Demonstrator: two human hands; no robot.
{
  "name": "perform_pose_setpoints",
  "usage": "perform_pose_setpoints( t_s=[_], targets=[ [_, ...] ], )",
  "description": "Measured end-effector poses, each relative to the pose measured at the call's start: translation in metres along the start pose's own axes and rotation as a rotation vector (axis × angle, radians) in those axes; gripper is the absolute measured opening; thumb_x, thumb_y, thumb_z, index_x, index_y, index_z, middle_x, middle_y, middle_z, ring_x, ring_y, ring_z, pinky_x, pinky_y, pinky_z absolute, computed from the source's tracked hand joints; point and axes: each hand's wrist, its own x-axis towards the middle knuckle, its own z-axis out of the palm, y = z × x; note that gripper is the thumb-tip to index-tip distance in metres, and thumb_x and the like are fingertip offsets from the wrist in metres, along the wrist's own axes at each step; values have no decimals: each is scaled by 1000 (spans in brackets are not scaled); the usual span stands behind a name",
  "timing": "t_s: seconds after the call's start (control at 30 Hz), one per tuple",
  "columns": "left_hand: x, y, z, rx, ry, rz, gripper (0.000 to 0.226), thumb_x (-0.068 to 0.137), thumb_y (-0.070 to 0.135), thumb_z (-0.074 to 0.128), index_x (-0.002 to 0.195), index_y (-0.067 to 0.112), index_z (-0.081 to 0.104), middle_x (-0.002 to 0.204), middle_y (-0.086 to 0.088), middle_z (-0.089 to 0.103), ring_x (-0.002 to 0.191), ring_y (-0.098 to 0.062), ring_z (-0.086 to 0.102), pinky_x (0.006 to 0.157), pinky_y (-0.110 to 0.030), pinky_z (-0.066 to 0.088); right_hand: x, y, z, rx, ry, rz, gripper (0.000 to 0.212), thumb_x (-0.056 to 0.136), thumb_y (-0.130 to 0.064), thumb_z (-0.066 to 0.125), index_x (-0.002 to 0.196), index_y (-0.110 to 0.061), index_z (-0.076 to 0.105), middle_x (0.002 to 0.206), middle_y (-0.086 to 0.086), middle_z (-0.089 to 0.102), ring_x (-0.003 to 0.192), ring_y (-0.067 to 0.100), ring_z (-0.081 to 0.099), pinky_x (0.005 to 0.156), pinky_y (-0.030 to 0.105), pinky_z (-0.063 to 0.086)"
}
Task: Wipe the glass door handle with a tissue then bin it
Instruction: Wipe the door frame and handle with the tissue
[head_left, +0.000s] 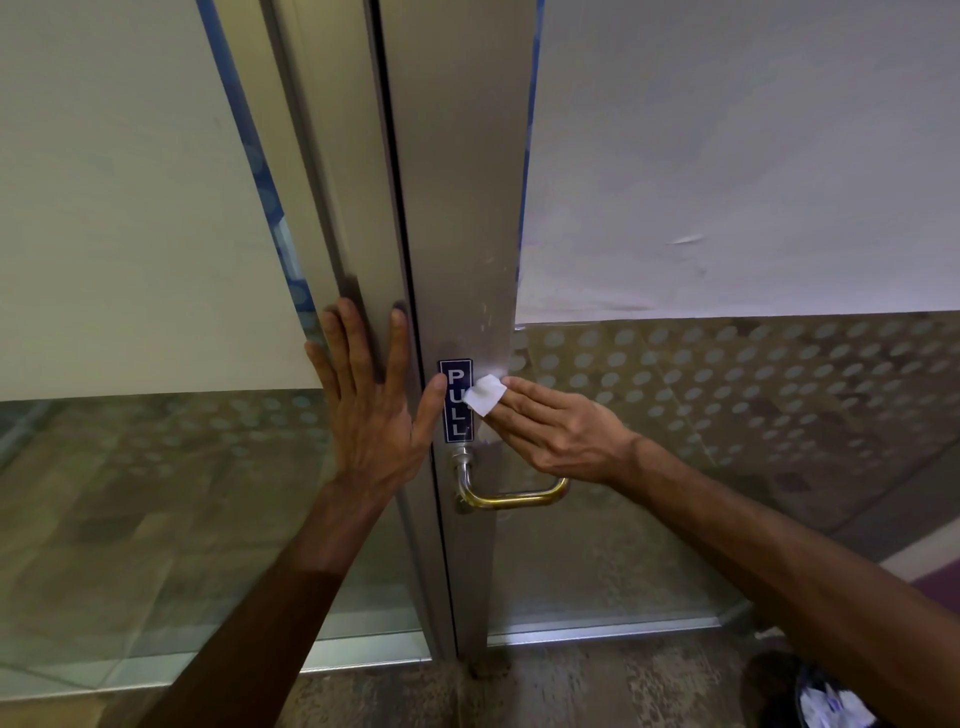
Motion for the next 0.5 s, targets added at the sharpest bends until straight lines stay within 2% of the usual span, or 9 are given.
perform_pose_setpoints(
  t_s=[0.13,0.2,0.3,0.37,0.4,0.43,0.5],
  targets=[
    [1,2,-3,-19,-6,-2,81,106,60,35,162,32,-17,166,0,-39,156,-24,-30,127,-50,-18,8,4,-4,80,104,-18,21,98,-4,64,117,-1,73,126,17,73,116,27,71,97,34,59],
    [1,3,-6,-47,-5,11,81,106,59,36,162,33,-17,166,1,-39,157,-24,-29,128,-49,-17,15,-1,-13,159,146,95,16,94,-3,70,109,-3,76,117,13,77,106,23,75,89,32,62],
    [-5,-2,-10,-104,4,30,78,107,59,35,163,33,-13,168,1,-34,158,-24,-25,129,-49,-14,26,-22,-28,472,179,511,18,97,-6,64,104,-5,80,112,10,79,98,20,77,84,28,62],
    [-14,-7,-12,-130,-4,26,77,107,59,34,164,32,-9,170,-1,-30,159,-27,-21,129,-50,-12,31,-37,-40,704,172,815,16,90,-5,68,94,-10,83,97,5,82,82,13,77,77,15,56],
    [-20,-9,-13,-135,-18,27,77,107,59,35,165,31,-8,170,-3,-29,159,-29,-19,129,-51,-11,33,-45,-43,797,135,935,16,87,-5,69,89,-13,83,90,2,82,76,8,74,71,10,52],
    [-26,-9,-13,-136,-36,27,77,107,59,35,165,31,-7,171,-5,-27,160,-31,-18,129,-52,-10,35,-53,-45,866,51,1027,18,85,-6,68,86,-16,83,86,1,81,73,5,72,68,12,51],
    [-37,-10,-13,-141,-65,23,77,107,58,36,165,29,-4,171,-7,-25,160,-33,-16,130,-53,-8,39,-69,-43,925,-216,1124,19,86,-10,66,88,-19,82,89,1,81,76,15,73,67,26,54]
  ],
)
